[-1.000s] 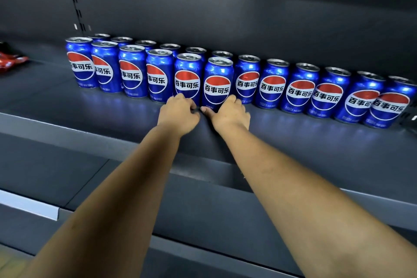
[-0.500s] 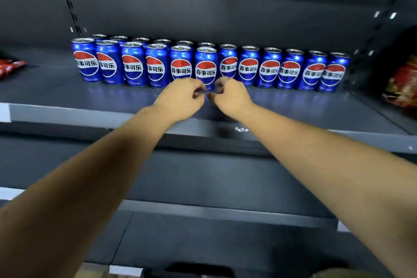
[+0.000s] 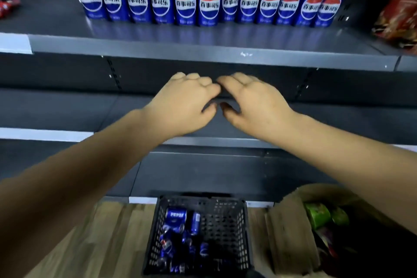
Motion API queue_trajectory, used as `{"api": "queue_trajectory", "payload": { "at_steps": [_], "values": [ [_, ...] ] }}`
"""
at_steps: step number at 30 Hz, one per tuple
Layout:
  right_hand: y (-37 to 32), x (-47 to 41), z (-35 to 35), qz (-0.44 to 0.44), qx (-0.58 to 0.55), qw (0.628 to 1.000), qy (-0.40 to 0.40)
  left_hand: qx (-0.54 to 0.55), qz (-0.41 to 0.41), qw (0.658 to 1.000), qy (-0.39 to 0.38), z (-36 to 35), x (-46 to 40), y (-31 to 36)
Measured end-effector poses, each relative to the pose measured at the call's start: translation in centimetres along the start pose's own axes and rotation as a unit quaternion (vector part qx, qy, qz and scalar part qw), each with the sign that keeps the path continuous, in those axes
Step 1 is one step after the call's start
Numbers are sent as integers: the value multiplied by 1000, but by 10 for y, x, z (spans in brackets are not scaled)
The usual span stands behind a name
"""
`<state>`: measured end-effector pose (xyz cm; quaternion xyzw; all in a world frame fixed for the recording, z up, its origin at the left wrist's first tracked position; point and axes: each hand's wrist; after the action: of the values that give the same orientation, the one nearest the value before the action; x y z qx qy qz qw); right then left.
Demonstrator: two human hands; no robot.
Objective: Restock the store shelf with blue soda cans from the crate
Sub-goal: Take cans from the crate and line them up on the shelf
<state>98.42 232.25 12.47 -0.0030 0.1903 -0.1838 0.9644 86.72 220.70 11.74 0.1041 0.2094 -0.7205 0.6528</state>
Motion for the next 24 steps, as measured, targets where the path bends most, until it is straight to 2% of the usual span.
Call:
{"api": "queue_trajectory", "payload": {
  "at_steps": [5, 14, 18, 22, 24],
  "values": [
    [10, 51, -47, 34, 0, 999, -14, 10, -4, 999, -45, -43, 35, 31],
    [63, 127, -128, 21, 15, 990, -140, 76, 26, 974, -212, -146, 64, 79],
    [82, 144, -171, 13, 20, 984, -176, 102, 53, 968, -224, -192, 80, 94],
    [98, 151, -230, -1, -4, 976, -216, 136, 116, 945, -273, -235, 98, 100],
    [100, 151, -259, -10, -17, 970, -240, 154, 120, 941, -277, -260, 113, 97]
  ]
}}
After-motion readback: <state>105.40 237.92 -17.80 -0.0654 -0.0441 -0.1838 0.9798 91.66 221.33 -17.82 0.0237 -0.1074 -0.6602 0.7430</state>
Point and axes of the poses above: each hand's wrist, its own x-axis away from the middle knuckle, its own z-axis out of the back of the hand, y = z × x, and after that the axes turned 12 degrees about -z, right-handed
